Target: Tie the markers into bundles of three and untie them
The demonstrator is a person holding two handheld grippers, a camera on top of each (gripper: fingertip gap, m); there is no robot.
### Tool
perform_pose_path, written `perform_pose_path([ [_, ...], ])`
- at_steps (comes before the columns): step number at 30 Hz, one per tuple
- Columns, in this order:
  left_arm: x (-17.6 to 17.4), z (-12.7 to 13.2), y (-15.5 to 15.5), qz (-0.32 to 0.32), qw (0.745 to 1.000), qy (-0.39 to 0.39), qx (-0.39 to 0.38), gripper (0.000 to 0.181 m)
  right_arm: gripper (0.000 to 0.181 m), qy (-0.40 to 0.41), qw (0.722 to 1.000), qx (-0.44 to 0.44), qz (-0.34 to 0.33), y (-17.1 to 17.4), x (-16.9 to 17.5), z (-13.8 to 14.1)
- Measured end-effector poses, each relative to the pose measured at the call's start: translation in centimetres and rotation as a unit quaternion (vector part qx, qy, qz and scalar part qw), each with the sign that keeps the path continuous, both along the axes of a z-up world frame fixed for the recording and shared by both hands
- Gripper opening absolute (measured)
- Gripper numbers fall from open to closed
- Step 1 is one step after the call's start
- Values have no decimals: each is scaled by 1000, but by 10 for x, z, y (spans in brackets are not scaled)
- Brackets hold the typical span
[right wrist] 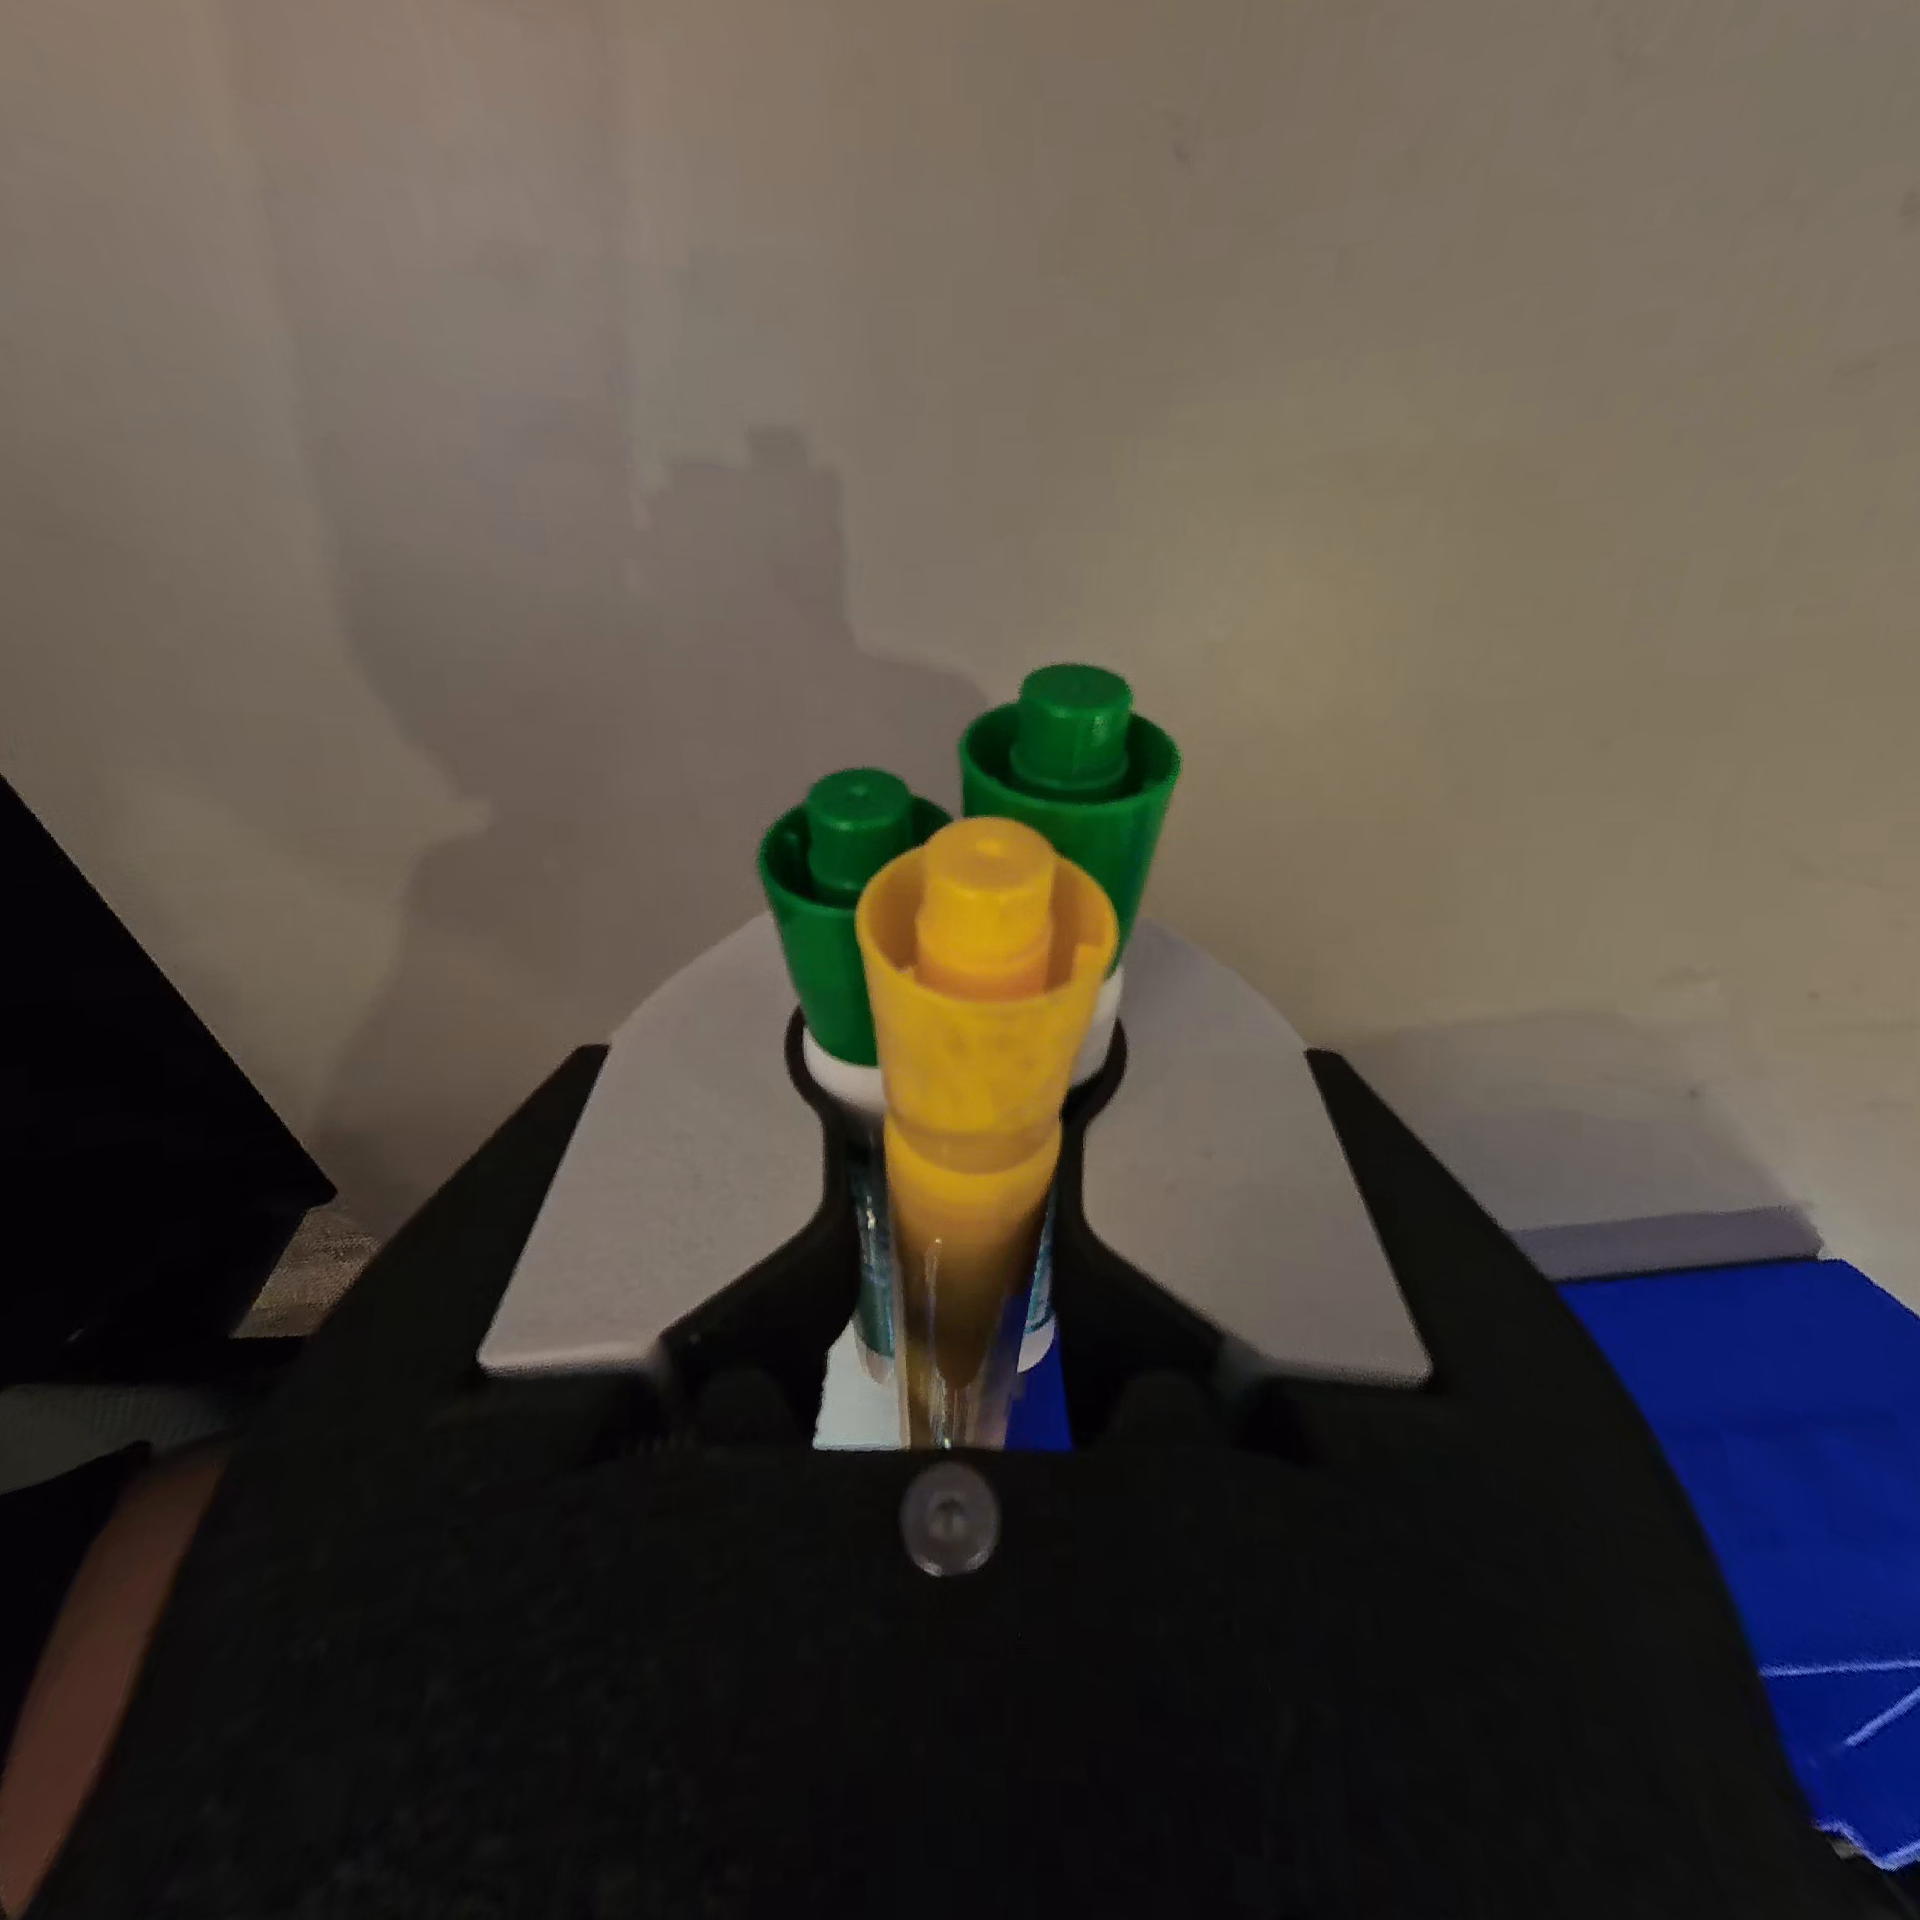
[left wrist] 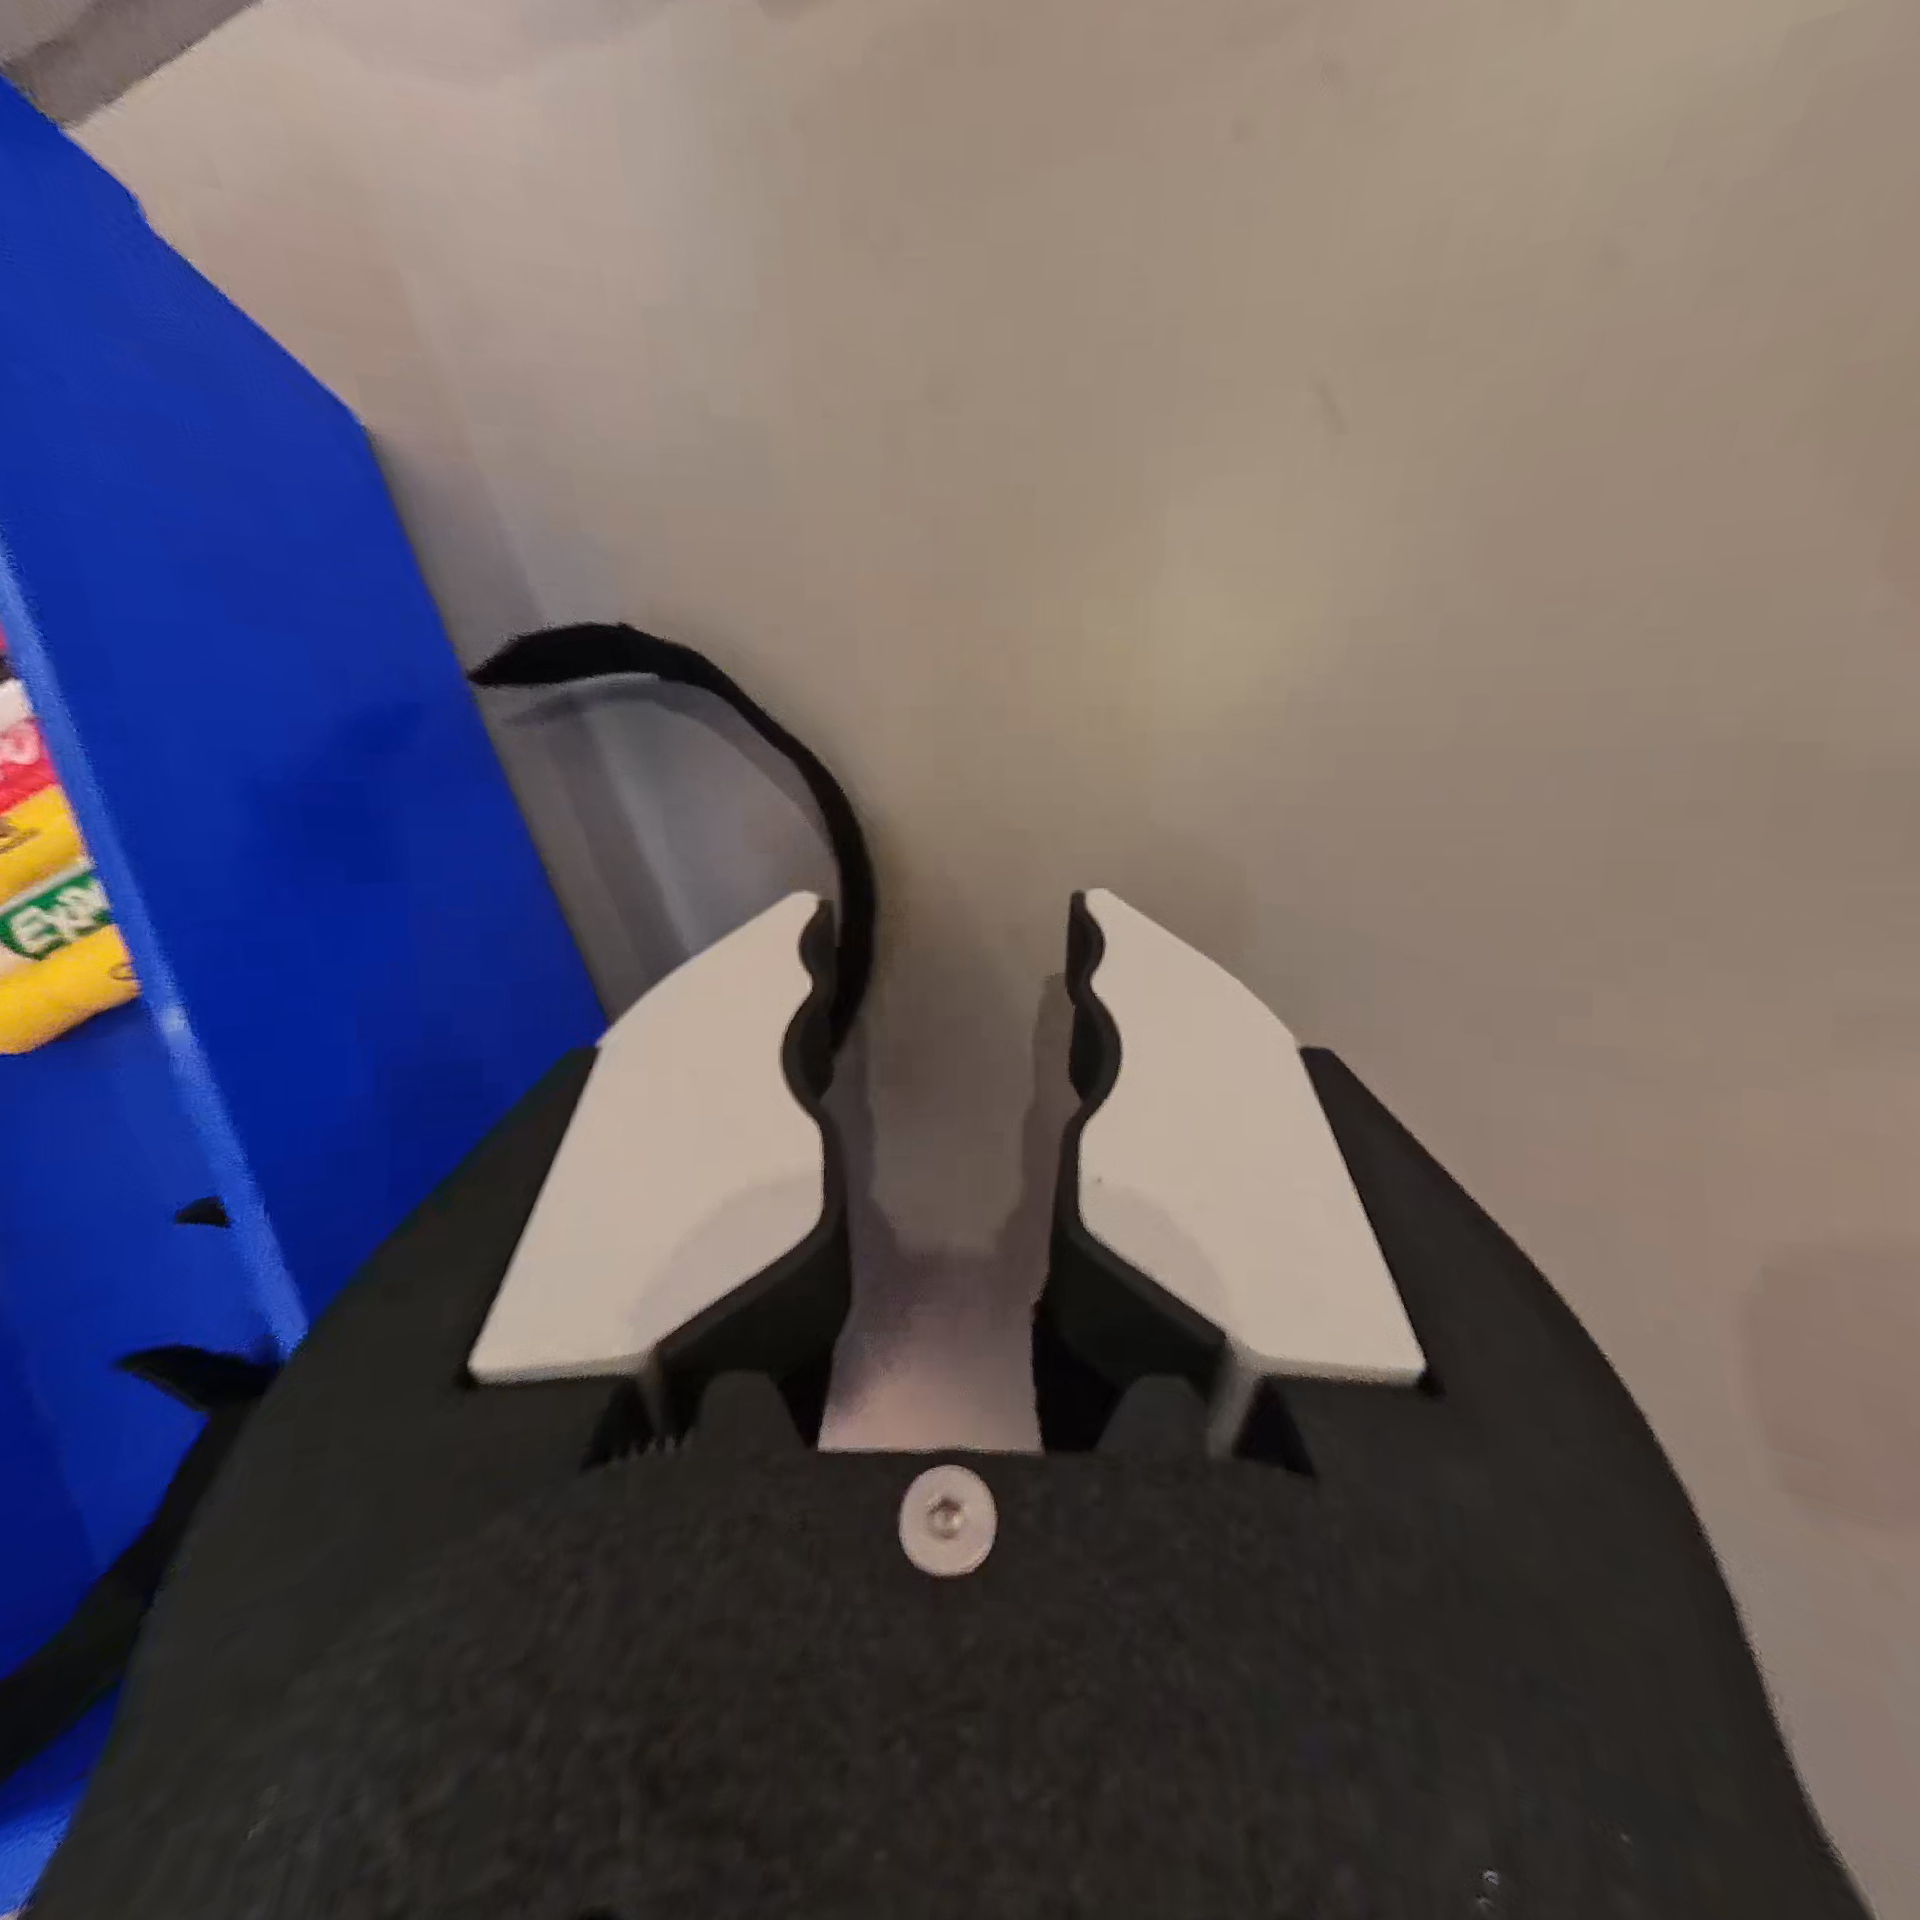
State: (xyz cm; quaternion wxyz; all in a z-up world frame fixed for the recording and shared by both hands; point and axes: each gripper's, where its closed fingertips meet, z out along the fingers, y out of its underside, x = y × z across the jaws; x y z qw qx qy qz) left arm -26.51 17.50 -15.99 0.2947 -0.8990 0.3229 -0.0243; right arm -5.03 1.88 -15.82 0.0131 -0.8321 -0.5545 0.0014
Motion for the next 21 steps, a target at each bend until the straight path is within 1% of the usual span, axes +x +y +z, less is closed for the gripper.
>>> perform_pose_path([
  [3,-2,-1,10,21,1000,12,-2,42,41,6,1000,1,1,-2,1,2],
  [5,-3,-10,10,26,999,26,-22,44,41,5,1000,2,-2,0,2,3],
  [9,-14,-27,11,31,995,84,-31,42,41,9,1000,4,-3,-1,2,5],
  [10,-15,-29,11,32,995,88,-33,41,41,11,1000,4,-2,-1,2,5],
  [12,-14,-31,10,31,996,75,-39,34,41,11,1000,4,-2,-1,4,4],
  [17,-13,-35,6,21,997,60,-53,3,41,11,1000,2,-8,2,7,1],
  [21,-10,-35,0,-3,997,59,-49,2,41,21,1000,3,-7,4,6,1],
])
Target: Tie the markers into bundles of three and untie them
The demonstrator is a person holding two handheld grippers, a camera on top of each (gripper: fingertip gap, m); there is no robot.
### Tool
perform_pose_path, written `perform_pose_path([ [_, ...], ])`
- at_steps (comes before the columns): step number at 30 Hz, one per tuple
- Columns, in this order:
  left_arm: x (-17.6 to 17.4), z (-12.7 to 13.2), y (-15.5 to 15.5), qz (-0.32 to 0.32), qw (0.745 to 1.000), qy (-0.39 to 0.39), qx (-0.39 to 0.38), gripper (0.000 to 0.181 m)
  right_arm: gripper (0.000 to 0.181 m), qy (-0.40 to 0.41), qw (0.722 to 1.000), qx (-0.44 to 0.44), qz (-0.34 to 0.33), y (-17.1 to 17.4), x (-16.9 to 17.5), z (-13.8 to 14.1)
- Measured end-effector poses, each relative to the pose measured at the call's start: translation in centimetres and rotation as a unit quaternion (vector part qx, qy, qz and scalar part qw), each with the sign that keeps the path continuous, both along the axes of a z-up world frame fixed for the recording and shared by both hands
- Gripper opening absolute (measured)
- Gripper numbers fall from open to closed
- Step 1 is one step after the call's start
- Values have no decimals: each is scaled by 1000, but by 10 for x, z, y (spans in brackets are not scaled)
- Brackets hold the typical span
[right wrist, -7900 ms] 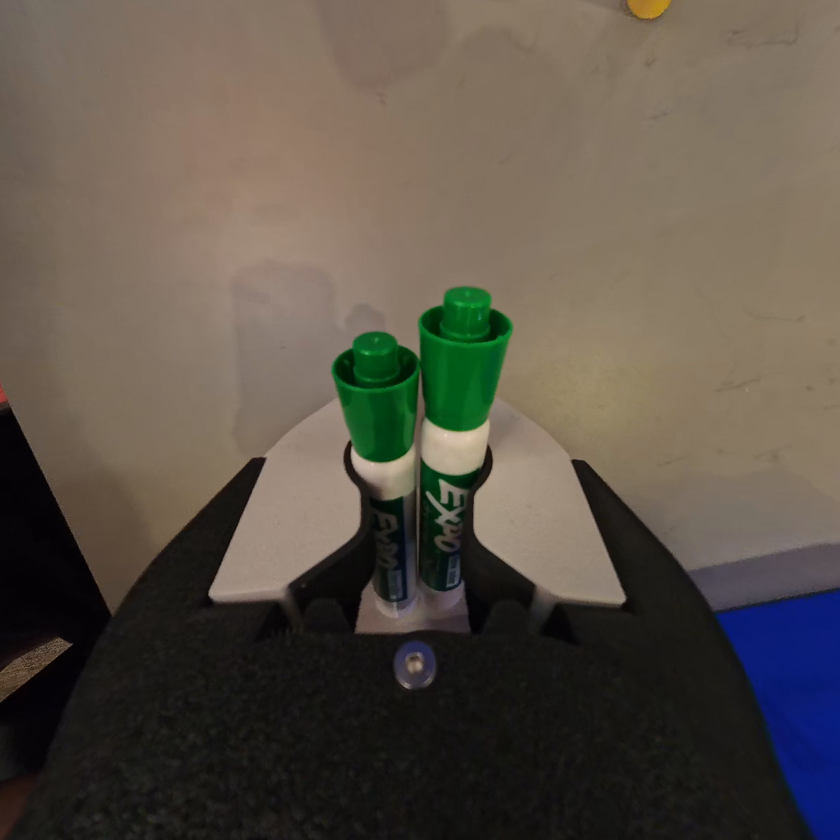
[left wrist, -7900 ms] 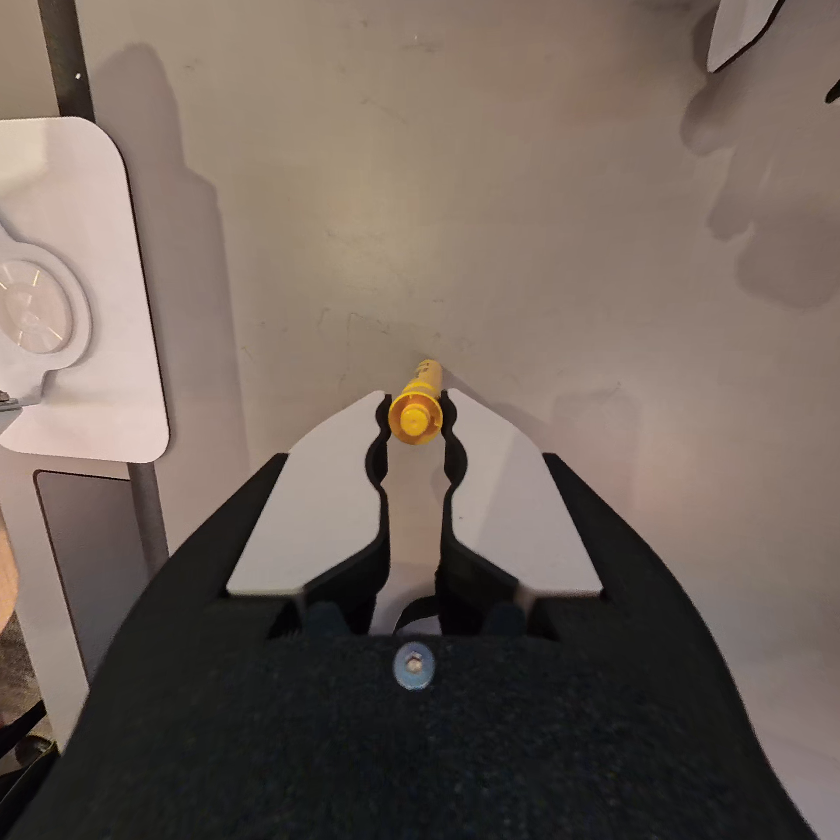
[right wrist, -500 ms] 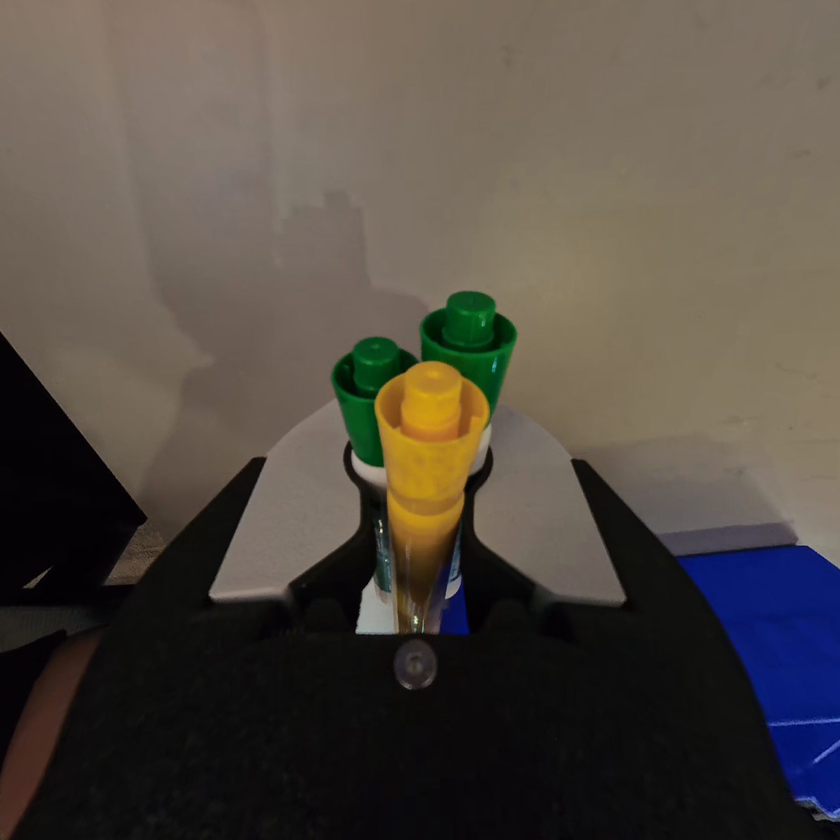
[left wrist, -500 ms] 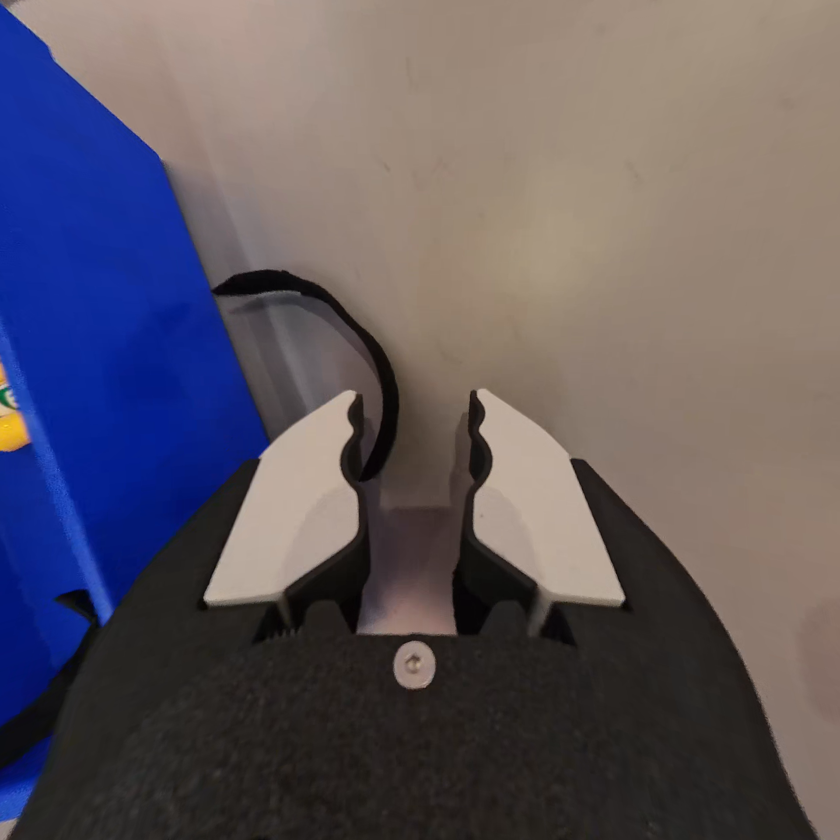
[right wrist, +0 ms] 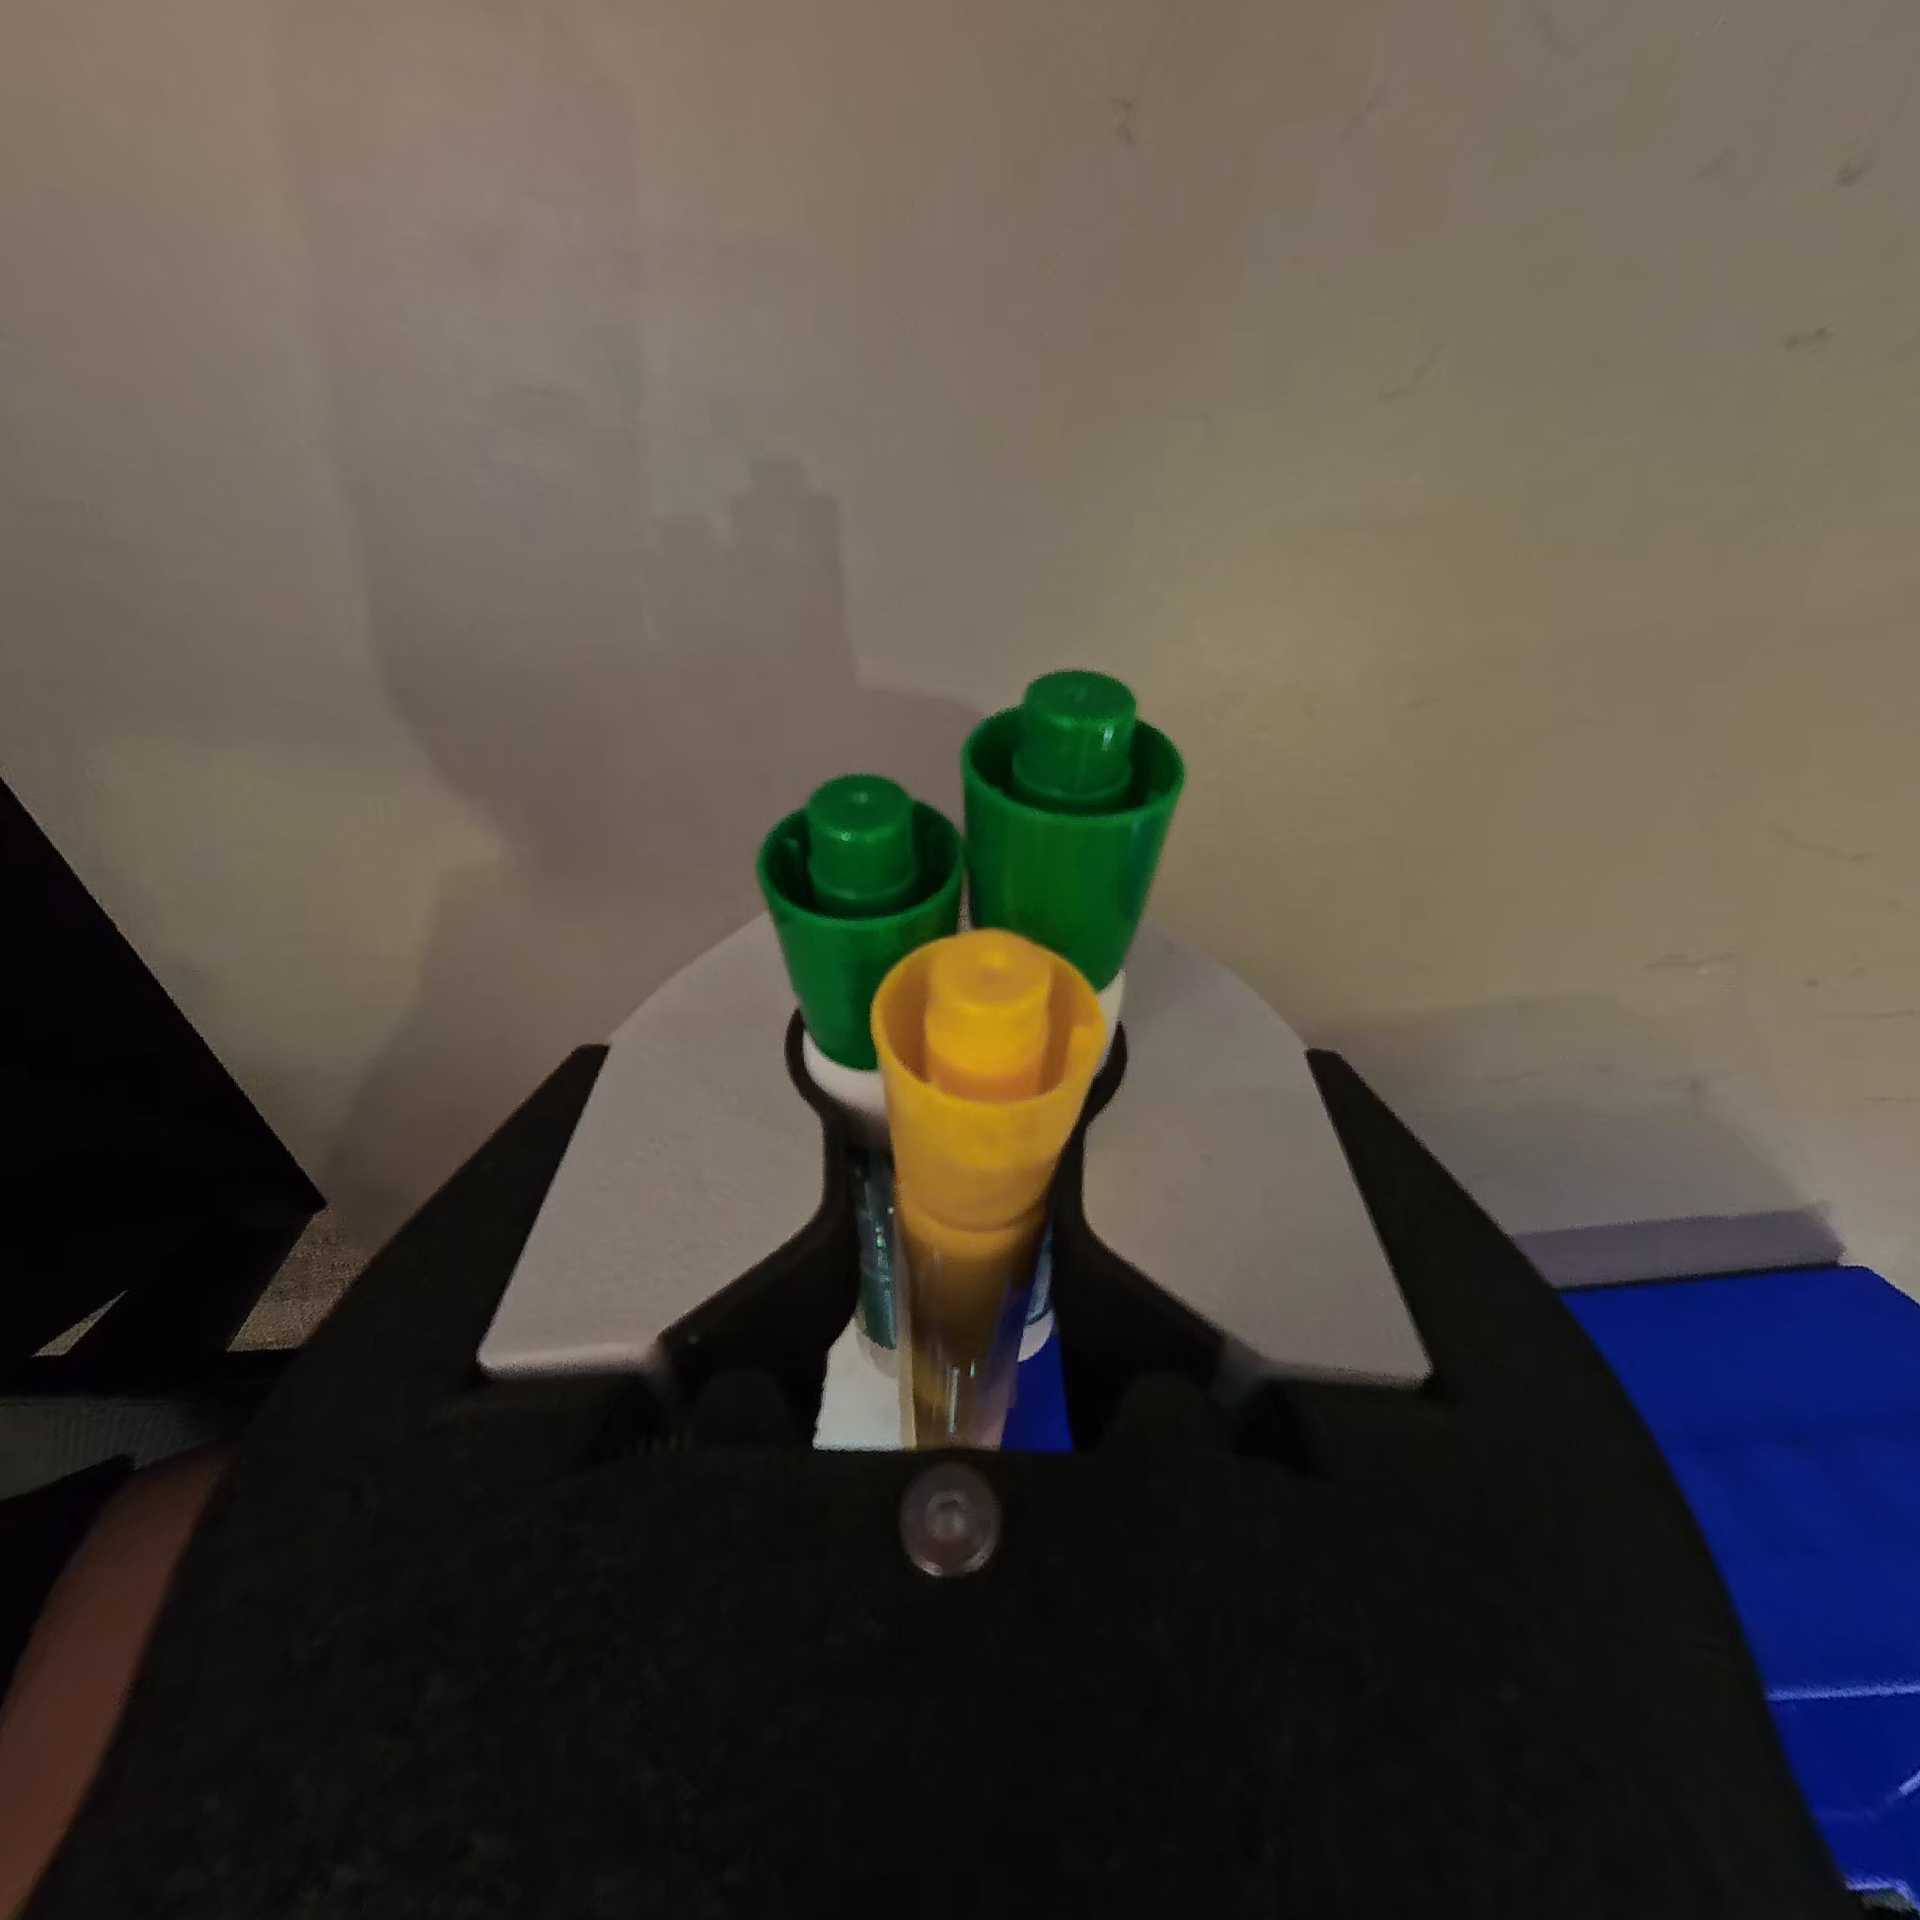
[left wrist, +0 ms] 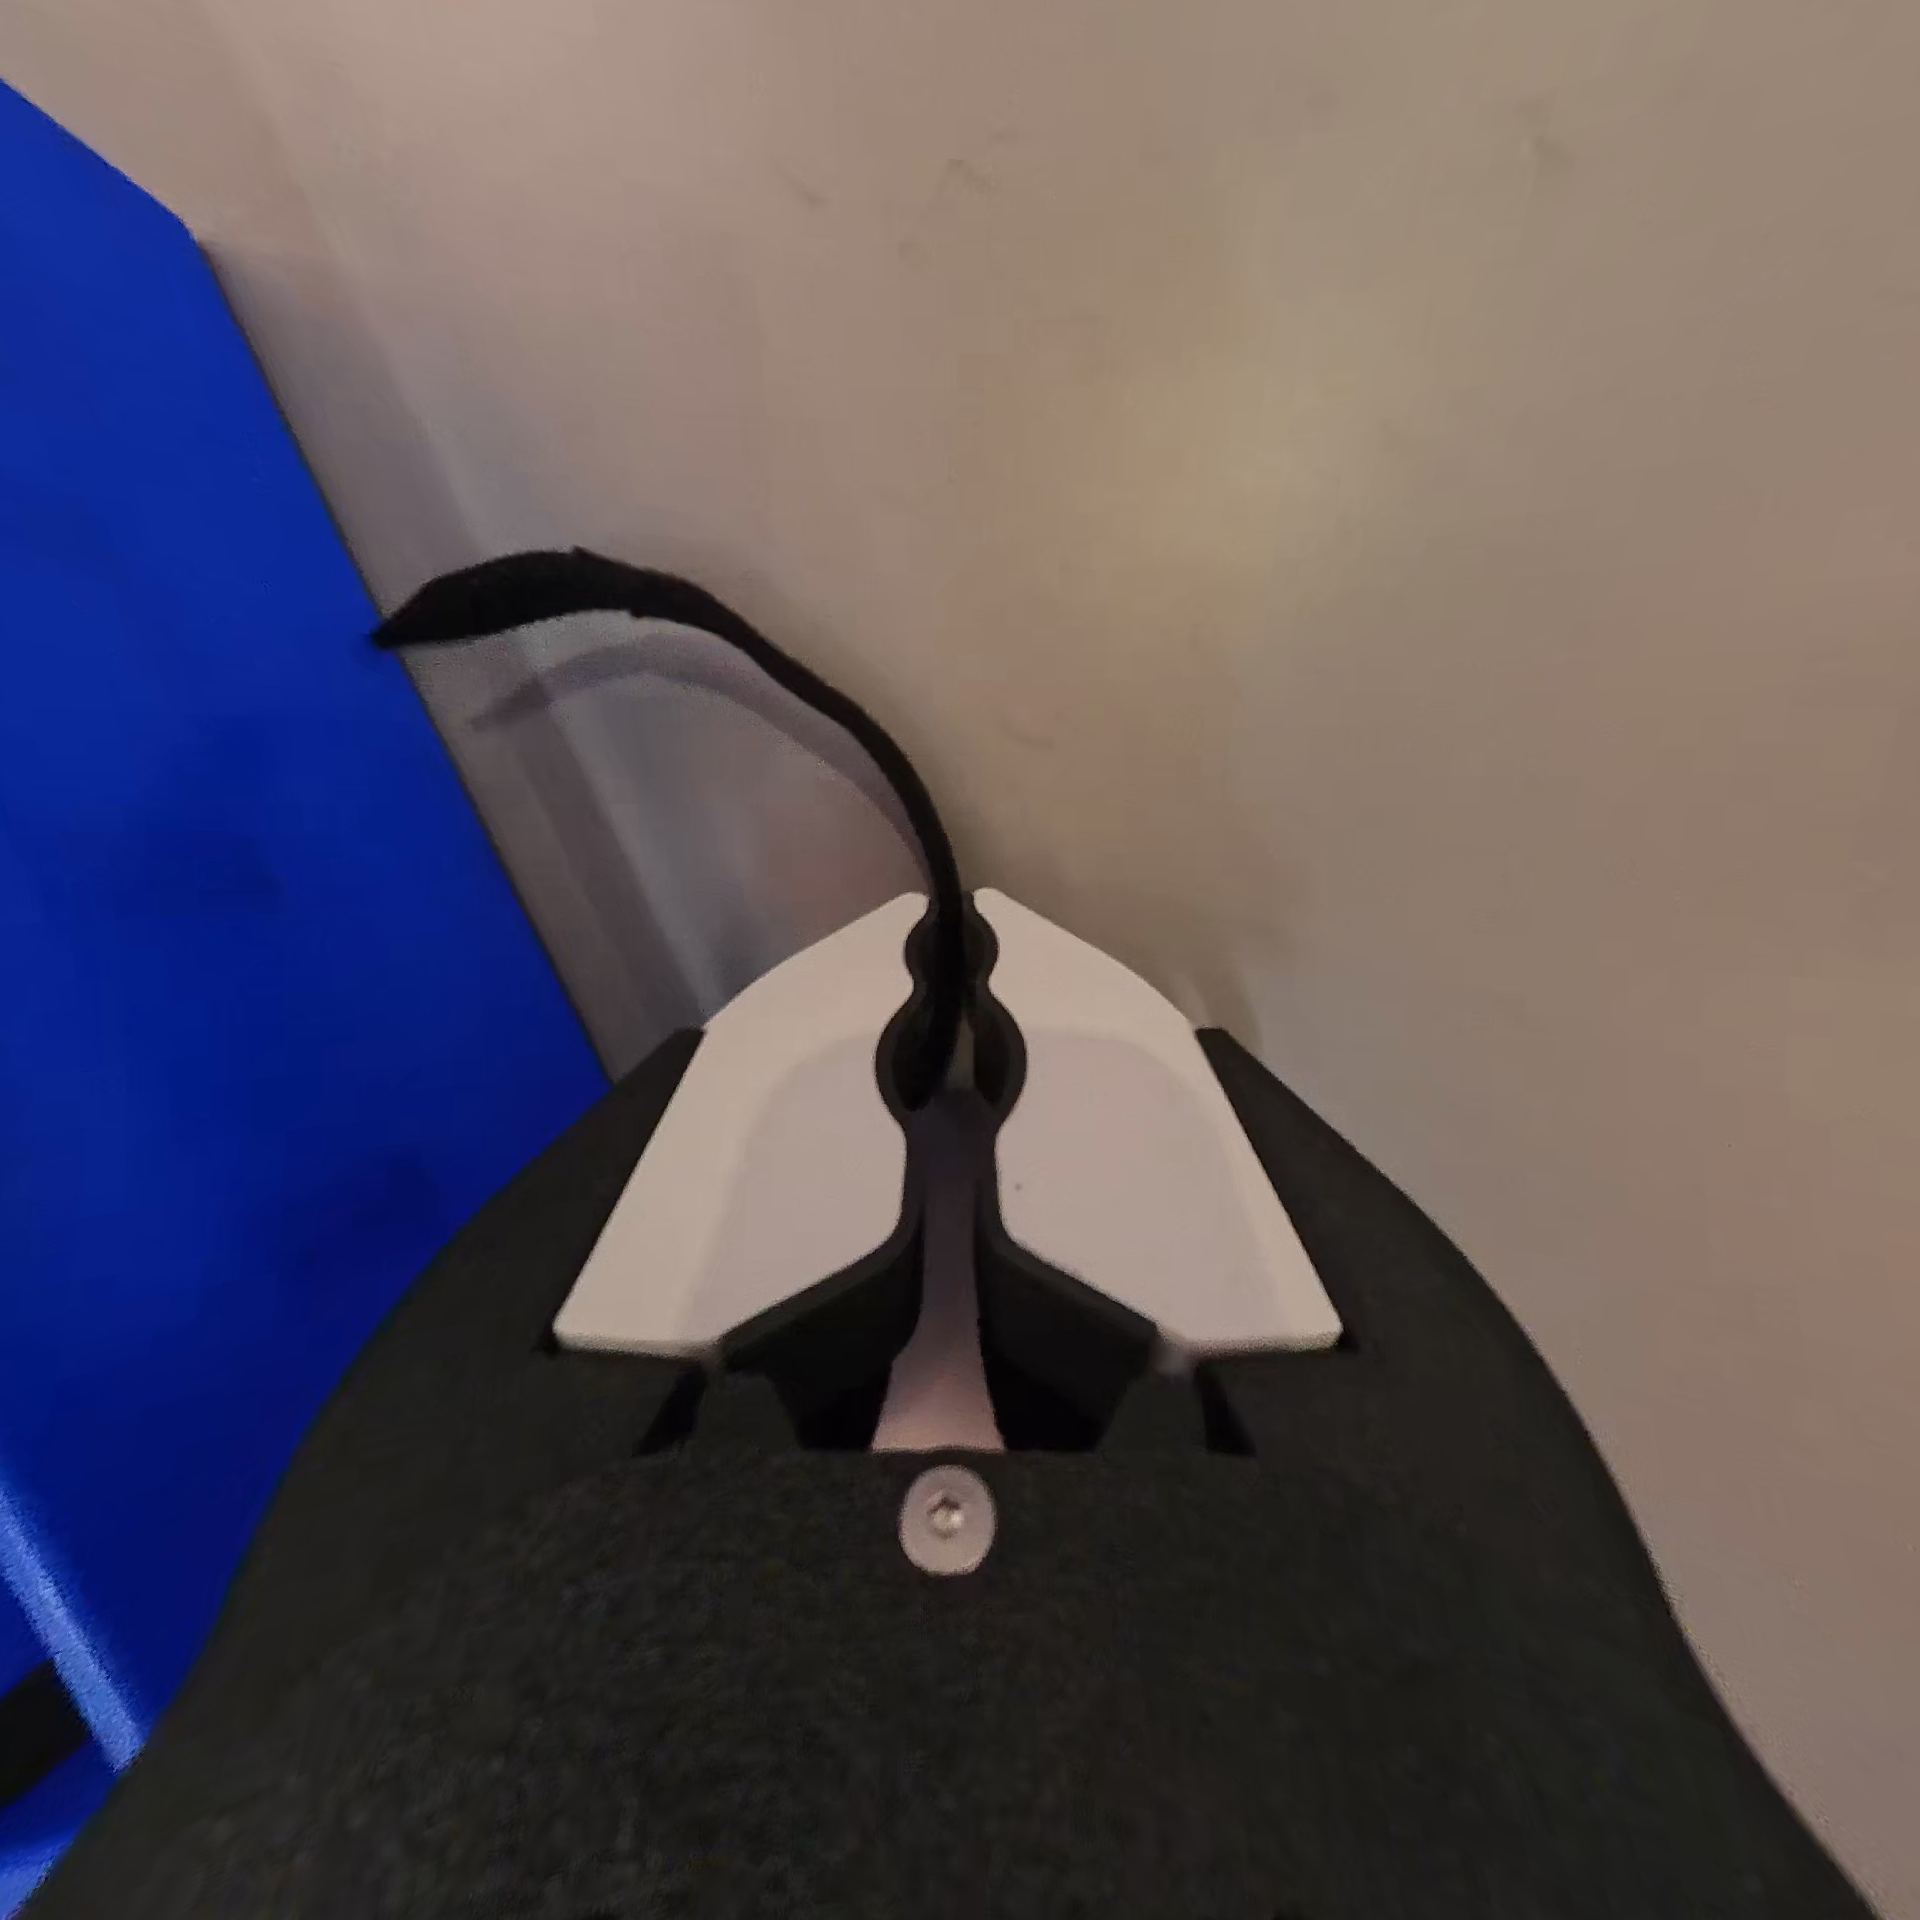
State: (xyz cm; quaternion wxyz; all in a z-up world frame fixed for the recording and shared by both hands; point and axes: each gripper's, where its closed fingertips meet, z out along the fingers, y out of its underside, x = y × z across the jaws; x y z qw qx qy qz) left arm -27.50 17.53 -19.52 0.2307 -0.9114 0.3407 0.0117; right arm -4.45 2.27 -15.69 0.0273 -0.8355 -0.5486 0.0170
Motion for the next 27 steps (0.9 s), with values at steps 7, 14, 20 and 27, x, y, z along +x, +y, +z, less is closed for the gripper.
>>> perform_pose_path([
  [7,19,7,-19,-49,997,-53,25,2,41,-67,996,-50,5,1,8,-10],
  [14,21,24,-31,-65,992,-96,47,1,42,-212,971,-101,46,10,21,1],
  [20,11,25,-36,-65,991,-115,38,2,42,-200,973,-88,73,16,9,7],
  [27,8,24,-37,-66,991,-114,30,2,42,-204,970,-111,69,6,6,9],
])
